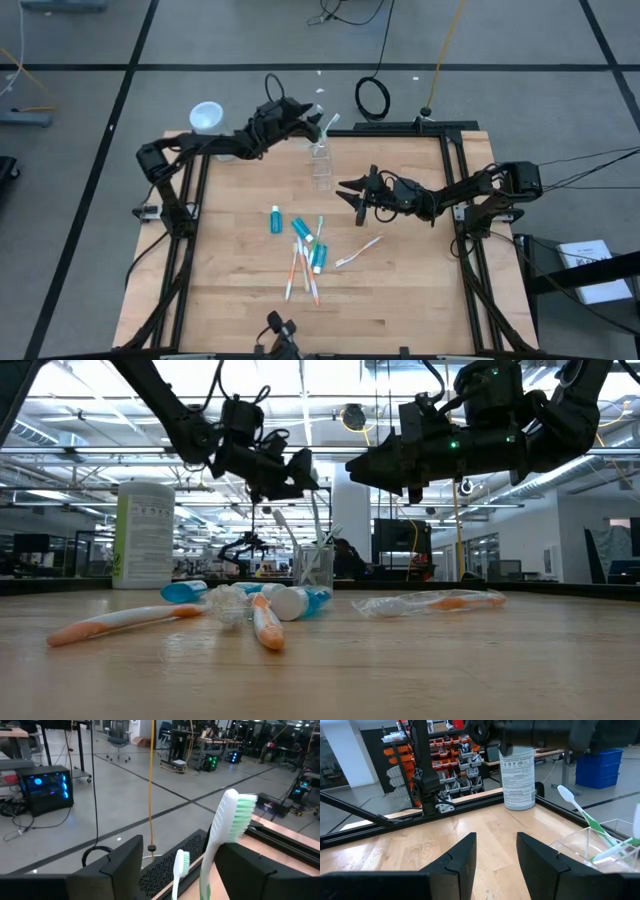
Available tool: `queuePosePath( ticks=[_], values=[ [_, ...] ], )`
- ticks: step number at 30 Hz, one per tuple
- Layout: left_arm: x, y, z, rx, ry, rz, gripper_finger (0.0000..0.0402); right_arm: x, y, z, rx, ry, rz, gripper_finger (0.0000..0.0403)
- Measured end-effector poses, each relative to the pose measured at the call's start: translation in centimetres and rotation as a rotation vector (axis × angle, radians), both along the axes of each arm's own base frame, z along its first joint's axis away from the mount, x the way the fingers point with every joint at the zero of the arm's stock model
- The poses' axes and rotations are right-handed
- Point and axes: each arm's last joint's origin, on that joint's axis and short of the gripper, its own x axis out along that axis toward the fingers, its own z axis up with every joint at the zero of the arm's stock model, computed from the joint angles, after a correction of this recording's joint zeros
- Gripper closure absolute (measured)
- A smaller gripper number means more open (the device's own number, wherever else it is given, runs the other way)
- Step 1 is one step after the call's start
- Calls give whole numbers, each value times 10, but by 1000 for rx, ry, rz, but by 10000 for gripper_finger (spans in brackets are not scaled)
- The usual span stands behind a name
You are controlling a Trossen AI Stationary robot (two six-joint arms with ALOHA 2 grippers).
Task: Pick & Place toothbrushing station
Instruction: Put the green toothbrush into the transparent organizer
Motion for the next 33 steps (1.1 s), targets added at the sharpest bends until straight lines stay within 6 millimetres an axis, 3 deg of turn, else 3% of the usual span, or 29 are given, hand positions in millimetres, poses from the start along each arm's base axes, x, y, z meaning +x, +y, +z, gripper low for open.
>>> queuePosePath(
  ticks=[5,10,22,33],
  values=[
    [-6,-5,8,-36,47,0,158,0,0,0,0,0,0,271],
    [-6,-4,-2,-75,104,9,158,0,0,0,0,-1,0,271],
    [13,-3,-64,-200,197,28,158,0,0,0,0,-2,0,271],
    [13,-5,-45,-139,143,16,158,0,0,0,0,2,0,271]
  ],
)
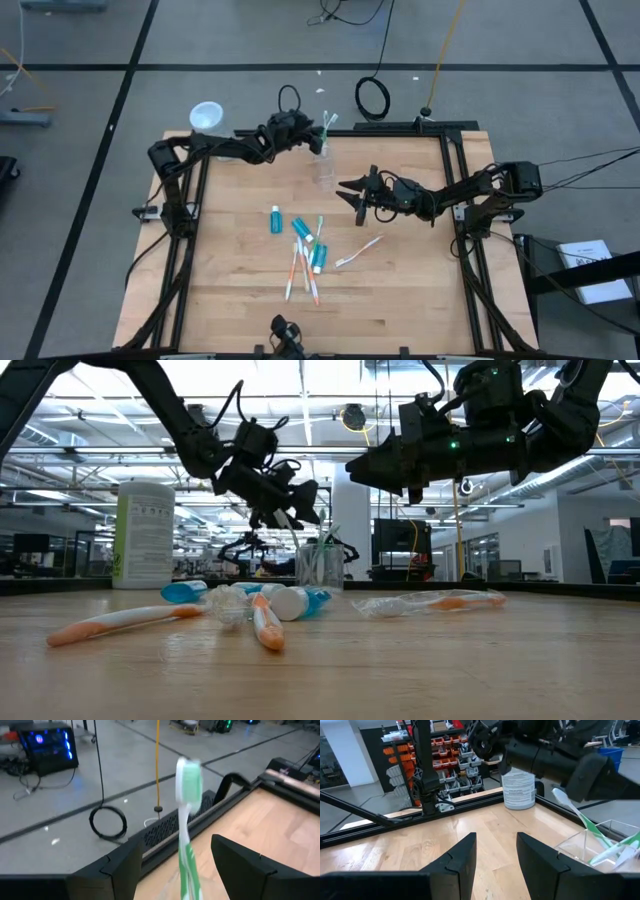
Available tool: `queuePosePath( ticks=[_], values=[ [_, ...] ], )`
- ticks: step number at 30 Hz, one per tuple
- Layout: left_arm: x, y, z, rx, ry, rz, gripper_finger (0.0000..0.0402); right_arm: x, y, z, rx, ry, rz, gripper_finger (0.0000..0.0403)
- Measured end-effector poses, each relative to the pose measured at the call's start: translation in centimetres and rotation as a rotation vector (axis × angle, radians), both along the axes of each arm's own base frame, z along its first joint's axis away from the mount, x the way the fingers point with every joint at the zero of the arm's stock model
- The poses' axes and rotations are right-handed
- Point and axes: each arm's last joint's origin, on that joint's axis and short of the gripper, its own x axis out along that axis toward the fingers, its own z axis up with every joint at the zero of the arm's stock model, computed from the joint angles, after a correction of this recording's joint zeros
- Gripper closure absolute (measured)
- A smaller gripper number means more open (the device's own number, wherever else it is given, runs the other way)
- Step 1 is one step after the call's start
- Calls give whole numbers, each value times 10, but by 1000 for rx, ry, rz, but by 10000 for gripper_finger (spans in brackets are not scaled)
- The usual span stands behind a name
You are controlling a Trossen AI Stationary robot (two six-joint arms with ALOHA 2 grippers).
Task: Pick & Place toothbrushing station
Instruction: Put the green toothbrush into the transparent organizer
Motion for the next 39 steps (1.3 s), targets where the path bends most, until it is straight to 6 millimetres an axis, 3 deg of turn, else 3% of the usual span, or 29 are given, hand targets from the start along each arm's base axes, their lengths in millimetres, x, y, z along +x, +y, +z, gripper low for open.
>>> queuePosePath(
  ticks=[9,13,19,23,28,35,39],
  values=[
    [-7,-5,30,73,-28,-14,158,0,0,0,0,1,1,271],
    [-14,-14,53,81,-49,-51,158,0,0,-1,-3,11,2,271],
    [-28,-45,91,49,-33,-219,158,1,3,-3,-16,35,114,271],
    [-37,-75,103,-18,38,-313,158,1,7,-3,-16,36,253,271],
    [-35,-115,97,-164,139,-402,158,1,14,-4,-10,44,406,271],
    [-13,-177,67,-408,251,-508,158,0,26,-12,-9,122,500,271],
    [-1,-203,51,-494,274,-526,158,-1,32,-16,-25,157,573,271]
  ],
)
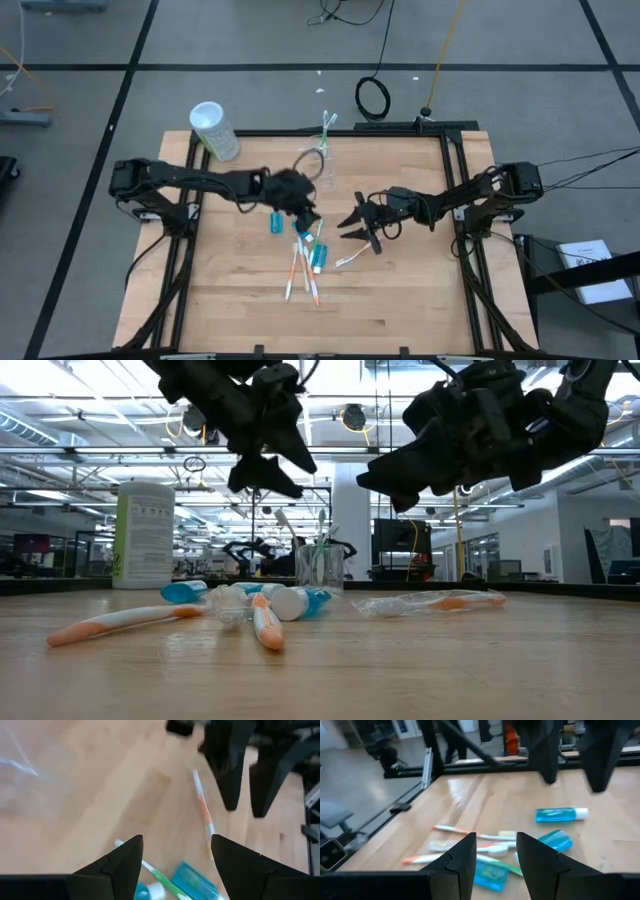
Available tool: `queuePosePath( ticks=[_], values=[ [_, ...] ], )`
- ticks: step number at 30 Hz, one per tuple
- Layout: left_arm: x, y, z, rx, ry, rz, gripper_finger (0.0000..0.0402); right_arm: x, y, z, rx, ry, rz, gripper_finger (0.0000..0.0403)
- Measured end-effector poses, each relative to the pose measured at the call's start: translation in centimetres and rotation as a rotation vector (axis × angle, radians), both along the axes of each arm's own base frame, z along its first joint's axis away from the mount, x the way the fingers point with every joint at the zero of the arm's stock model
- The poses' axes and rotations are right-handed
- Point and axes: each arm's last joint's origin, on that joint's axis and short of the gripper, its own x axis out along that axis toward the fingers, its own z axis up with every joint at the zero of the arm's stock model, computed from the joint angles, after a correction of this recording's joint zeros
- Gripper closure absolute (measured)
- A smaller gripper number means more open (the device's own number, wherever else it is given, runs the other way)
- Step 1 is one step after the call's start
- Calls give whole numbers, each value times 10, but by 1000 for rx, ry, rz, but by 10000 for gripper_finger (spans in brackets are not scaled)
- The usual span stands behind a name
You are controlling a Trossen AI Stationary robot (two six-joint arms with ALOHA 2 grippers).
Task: Pick & Place toothbrushing station
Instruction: Put the green toothbrush into the transparent organizer
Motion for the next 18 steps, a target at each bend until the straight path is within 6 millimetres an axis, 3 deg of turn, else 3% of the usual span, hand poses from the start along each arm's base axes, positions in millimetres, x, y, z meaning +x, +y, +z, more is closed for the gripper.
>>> queuePosePath(
  ticks=[5,10,18],
  values=[
    [14,-21,-34,-5,108,71,158,0,5,-1,-29,-4,22,271],
    [21,-28,-67,-41,213,174,158,-1,7,0,-14,-3,80,271],
    [22,-29,-82,-72,263,321,158,-1,8,0,-5,-3,119,271]
  ],
)
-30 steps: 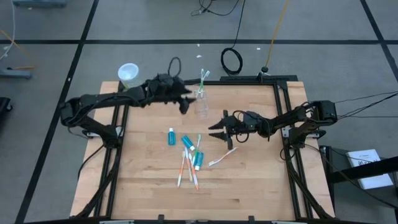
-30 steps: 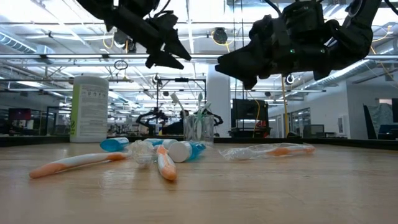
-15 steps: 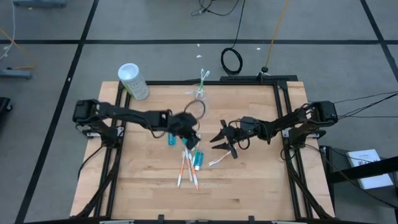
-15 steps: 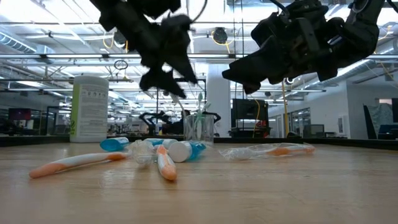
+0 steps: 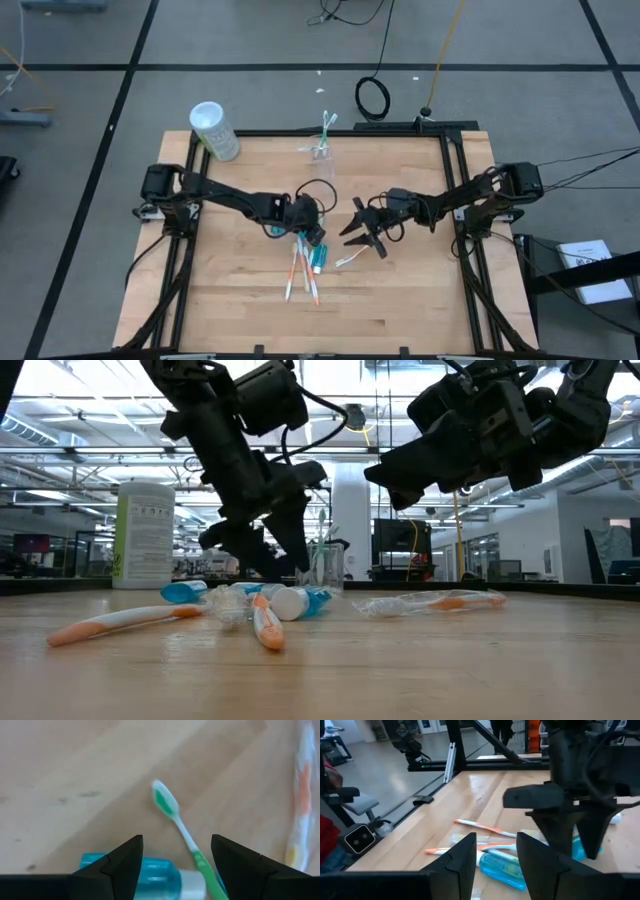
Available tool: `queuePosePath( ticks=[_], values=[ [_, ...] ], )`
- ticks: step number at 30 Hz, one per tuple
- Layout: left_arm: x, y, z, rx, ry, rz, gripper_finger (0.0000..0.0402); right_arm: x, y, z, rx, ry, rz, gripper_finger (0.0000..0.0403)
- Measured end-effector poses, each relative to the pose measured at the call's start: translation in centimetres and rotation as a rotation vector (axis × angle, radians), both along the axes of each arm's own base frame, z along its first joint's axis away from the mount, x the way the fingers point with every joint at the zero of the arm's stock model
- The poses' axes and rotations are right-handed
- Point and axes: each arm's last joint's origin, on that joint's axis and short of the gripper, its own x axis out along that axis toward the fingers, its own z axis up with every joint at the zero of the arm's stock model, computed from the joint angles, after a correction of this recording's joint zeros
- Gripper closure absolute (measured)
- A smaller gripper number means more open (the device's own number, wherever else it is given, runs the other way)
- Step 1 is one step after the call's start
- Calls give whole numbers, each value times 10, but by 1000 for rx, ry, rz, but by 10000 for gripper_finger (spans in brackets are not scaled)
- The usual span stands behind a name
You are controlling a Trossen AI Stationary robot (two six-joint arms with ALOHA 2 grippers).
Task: Pick & Place toothbrushing station
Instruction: Put the green toothbrush into the transparent organizer
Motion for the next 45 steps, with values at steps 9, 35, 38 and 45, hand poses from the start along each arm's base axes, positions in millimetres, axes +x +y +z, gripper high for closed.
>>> queuePosePath(
  ticks=[9,35,38,45],
  values=[
    [11,-1,-22,51,-18,28,158,0,-1,-1,-1,8,-8,271],
    [8,-8,-37,84,65,45,213,0,-4,-3,-15,29,-65,271],
    [7,-7,-37,87,71,30,261,0,-4,-3,-15,29,-65,271],
    [7,-7,-38,117,83,-19,347,0,-4,-3,-15,32,-65,271]
  ],
)
